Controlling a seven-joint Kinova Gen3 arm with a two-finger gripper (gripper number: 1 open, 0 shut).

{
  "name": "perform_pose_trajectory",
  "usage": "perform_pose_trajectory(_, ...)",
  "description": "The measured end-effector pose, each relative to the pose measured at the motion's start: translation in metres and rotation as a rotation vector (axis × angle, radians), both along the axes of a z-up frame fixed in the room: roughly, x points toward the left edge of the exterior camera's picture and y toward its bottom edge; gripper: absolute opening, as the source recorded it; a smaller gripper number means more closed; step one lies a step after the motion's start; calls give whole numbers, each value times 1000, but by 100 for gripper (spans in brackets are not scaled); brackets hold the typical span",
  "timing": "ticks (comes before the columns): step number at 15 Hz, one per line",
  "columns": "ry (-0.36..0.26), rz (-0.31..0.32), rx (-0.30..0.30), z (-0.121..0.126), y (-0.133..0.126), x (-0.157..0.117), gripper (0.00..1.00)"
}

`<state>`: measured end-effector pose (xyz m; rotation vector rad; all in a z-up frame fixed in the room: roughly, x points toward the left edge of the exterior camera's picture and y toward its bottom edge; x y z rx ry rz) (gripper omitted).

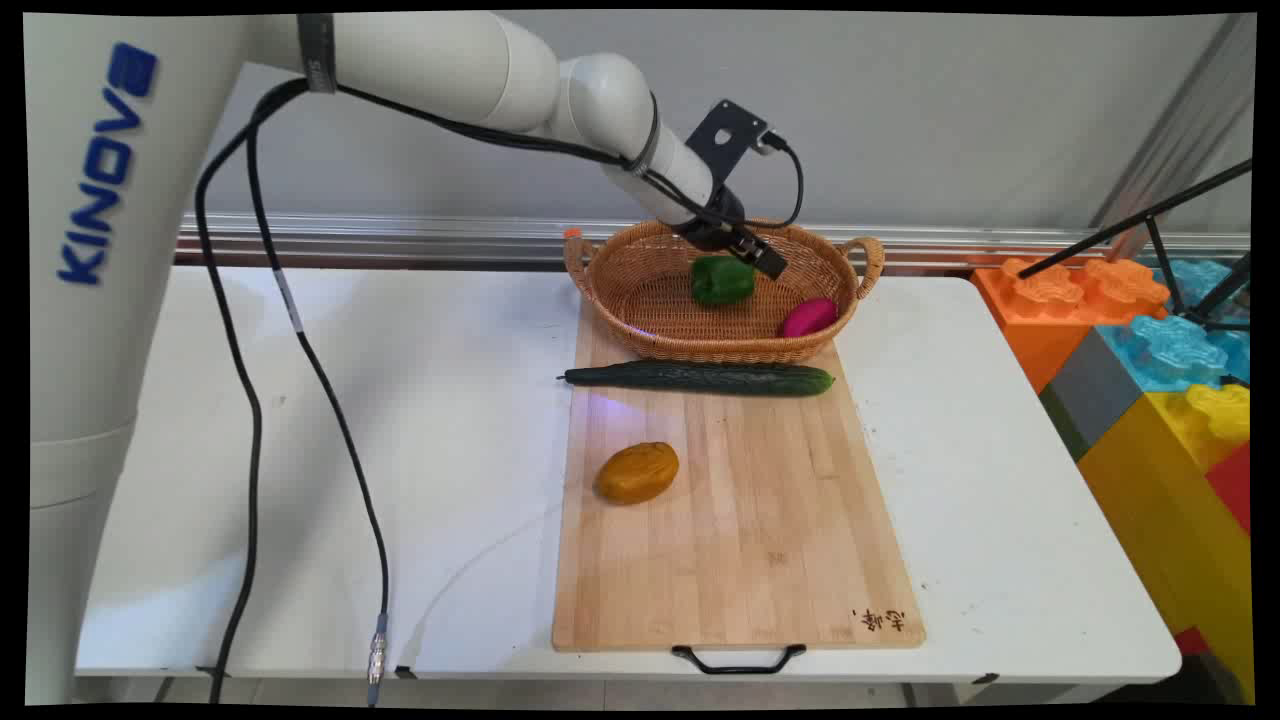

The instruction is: Pick up the potato from the cutting board

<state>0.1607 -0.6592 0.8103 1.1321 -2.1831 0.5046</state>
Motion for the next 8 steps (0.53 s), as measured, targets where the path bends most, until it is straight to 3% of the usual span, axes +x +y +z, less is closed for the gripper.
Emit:
perform_pose_trajectory(4, 1, -26, -9, 26, 11, -1, 100)
perform_pose_trajectory(8, -25, -102, 7, 71, 47, 12, 100)
